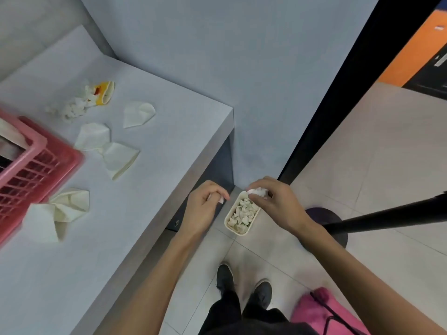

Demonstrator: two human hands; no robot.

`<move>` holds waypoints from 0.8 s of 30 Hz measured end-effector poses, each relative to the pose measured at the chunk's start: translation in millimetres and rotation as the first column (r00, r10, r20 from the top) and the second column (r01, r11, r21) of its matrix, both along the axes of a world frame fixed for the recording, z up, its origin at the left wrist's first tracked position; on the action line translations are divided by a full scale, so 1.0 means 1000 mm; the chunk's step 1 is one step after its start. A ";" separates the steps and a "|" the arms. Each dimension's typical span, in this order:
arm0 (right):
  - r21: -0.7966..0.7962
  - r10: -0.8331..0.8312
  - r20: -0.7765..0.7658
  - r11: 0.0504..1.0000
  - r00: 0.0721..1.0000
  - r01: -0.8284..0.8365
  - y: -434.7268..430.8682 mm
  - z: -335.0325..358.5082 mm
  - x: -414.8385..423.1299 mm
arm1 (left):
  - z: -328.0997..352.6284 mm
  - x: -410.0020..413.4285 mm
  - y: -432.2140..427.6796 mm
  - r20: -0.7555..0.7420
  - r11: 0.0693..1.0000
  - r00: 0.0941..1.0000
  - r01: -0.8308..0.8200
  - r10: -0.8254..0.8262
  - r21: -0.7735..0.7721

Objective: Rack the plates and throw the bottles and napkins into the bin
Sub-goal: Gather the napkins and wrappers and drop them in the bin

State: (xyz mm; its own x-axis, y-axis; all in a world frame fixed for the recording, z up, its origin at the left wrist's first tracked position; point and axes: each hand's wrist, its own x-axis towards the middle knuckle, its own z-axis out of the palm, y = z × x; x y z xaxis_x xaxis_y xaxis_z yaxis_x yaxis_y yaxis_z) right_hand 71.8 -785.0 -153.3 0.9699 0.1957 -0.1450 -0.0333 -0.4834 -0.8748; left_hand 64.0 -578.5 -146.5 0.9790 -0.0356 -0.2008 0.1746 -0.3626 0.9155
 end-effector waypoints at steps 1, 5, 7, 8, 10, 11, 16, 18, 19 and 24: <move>-0.010 -0.032 -0.019 0.999 0.999 0.032 -0.001 -0.008 -0.006 | -0.004 -0.004 -0.002 -0.006 1.000 1.000 0.018 -0.018 -0.016; 0.005 -0.164 -0.082 0.986 0.983 0.165 0.000 -0.036 -0.034 | -0.023 -0.022 -0.009 -0.119 0.993 0.992 0.033 -0.047 -0.117; 0.007 -0.196 -0.117 0.980 0.974 0.198 0.000 -0.052 -0.042 | -0.042 -0.024 -0.011 -0.150 0.992 0.985 0.075 -0.091 -0.106; 0.014 -0.205 -0.140 0.978 0.969 0.209 -0.001 -0.062 -0.044 | -0.054 -0.022 -0.012 -0.165 0.991 0.981 0.090 -0.105 -0.097; 0.008 -0.222 -0.167 0.974 0.961 0.227 -0.006 -0.084 -0.041 | -0.083 -0.013 -0.013 -0.183 0.990 0.974 0.126 -0.137 -0.068; -0.008 -0.226 -0.175 0.974 0.958 0.228 -0.008 -0.099 -0.038 | -0.099 -0.008 -0.013 -0.193 0.988 0.970 0.144 -0.151 -0.050; -0.150 -0.245 -0.188 0.964 0.951 0.219 -0.020 -0.208 -0.018 | -0.216 0.013 -0.024 -0.236 0.988 0.961 0.152 -0.143 0.019; -0.191 -0.226 -0.188 0.963 0.956 0.190 -0.020 -0.263 -0.010 | -0.273 0.020 -0.027 -0.268 0.987 0.954 0.150 -0.132 0.050; -0.202 -0.218 -0.199 0.963 0.955 0.178 -0.022 -0.291 -0.006 | -0.302 0.023 -0.029 -0.287 0.988 0.950 0.146 -0.124 0.058; -0.263 -0.261 -0.218 0.944 0.940 0.201 -0.033 -0.427 0.015 | -0.442 0.035 -0.040 -0.360 0.967 0.929 0.161 -0.080 0.199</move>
State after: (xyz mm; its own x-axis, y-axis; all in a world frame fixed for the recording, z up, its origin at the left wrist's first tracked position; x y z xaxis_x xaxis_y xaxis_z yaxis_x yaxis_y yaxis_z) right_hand 86.8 -817.7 -580.3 0.9115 -0.0979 -0.3994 -0.3686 -0.6250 -0.6881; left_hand 99.4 -618.9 -588.3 0.8374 -0.0644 -0.5427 0.4081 -0.5869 0.6993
